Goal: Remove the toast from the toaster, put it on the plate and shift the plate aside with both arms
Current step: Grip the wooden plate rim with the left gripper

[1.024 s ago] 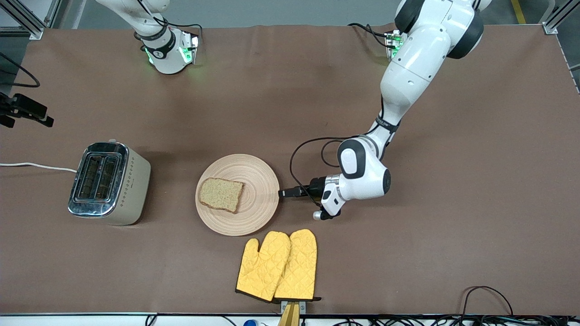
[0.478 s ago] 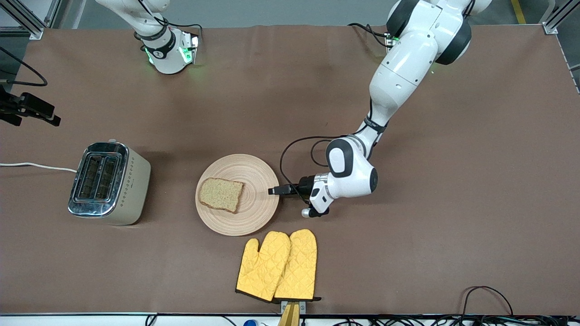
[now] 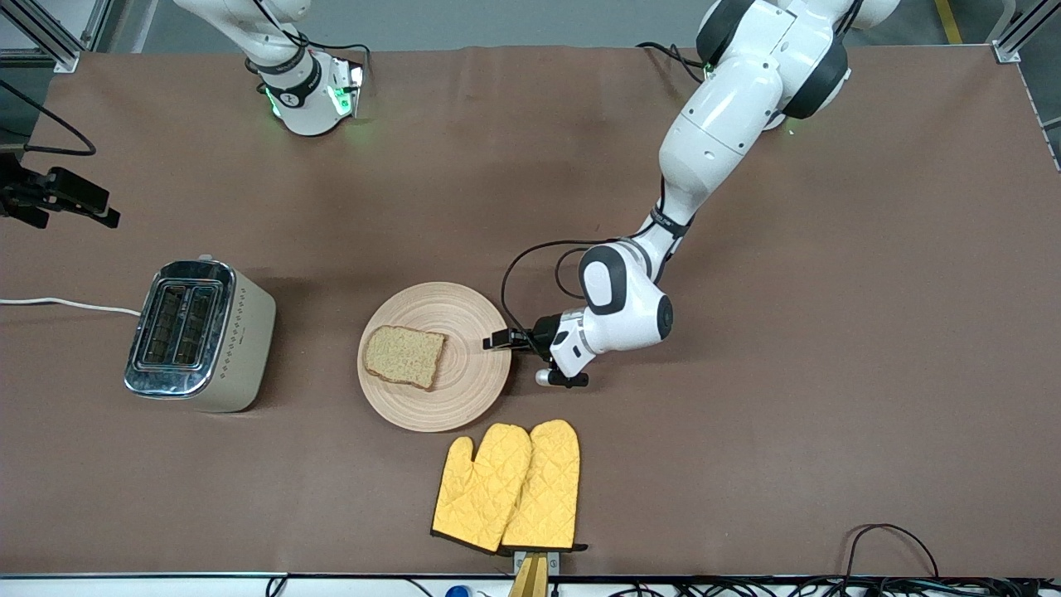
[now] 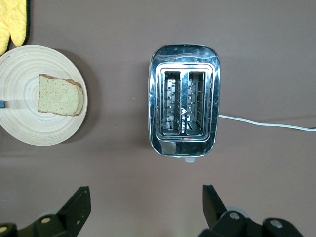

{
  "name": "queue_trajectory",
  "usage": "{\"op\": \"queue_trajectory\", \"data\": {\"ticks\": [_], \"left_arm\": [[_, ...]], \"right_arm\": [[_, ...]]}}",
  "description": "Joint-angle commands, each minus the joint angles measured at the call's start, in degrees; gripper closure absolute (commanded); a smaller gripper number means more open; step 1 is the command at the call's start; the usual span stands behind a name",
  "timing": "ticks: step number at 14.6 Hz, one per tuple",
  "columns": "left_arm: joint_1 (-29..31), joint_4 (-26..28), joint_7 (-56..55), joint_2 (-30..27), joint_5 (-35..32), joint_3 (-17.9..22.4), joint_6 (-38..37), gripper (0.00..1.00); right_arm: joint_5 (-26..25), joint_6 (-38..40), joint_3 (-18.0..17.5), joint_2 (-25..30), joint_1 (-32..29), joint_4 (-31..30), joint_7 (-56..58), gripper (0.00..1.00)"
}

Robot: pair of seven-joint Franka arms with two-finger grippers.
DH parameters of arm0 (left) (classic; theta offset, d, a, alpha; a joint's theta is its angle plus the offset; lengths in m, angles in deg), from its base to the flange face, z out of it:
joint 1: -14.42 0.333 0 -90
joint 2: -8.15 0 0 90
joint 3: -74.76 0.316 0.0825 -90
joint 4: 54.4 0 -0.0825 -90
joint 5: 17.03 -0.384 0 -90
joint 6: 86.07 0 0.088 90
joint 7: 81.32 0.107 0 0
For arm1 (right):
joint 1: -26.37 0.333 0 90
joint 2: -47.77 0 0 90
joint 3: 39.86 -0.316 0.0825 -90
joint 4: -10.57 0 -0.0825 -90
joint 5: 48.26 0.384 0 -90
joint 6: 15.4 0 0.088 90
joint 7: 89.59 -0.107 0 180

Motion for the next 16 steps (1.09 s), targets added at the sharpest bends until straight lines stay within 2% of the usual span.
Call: {"op": "queue_trajectory", "data": {"ticks": [1, 2, 3, 6, 9, 13, 16], "left_arm": [[-0.34, -1.28, 2.33, 0.86, 3.49, -0.08, 1.07, 0.87], [-0.34, -1.28, 3.20, 0.77, 3.59, -0.08, 1.07, 0.96], [-0.08, -1.28, 5.47, 0.77, 3.68, -0.08, 1.07, 0.97], [0.28, -0.93, 7.34, 0.51, 7.10, -0.08, 0.89, 0.99], [2.55, -0.58, 7.08, -2.20, 6.76, -0.08, 0.02, 0.99], [6.33, 5.03, 8.56, -8.79, 6.05, 0.10, -7.09, 1.00], [12.82, 10.05, 13.39, -12.05, 5.96, 0.10, -14.29, 0.99]], "right_arm": [[-0.87, 0.92, 4.24, 0.01, 6.33, 0.82, -1.79, 0.00], [-0.78, 0.83, 6.97, 0.01, 8.97, 0.90, -2.58, 0.00], [-0.61, 0.83, 7.95, 0.01, 9.51, 1.51, -2.58, 0.00], [-0.69, 2.14, 7.96, -0.08, 8.38, 2.40, -0.23, 0.00], [-0.61, 2.15, 7.87, -0.16, 6.89, 2.49, 2.60, 0.00], [-0.96, 2.06, 8.05, -0.16, 7.41, 2.49, 2.43, 0.00], [-1.92, 2.15, 7.96, -0.16, 7.41, 2.49, 1.99, 0.00]]}}
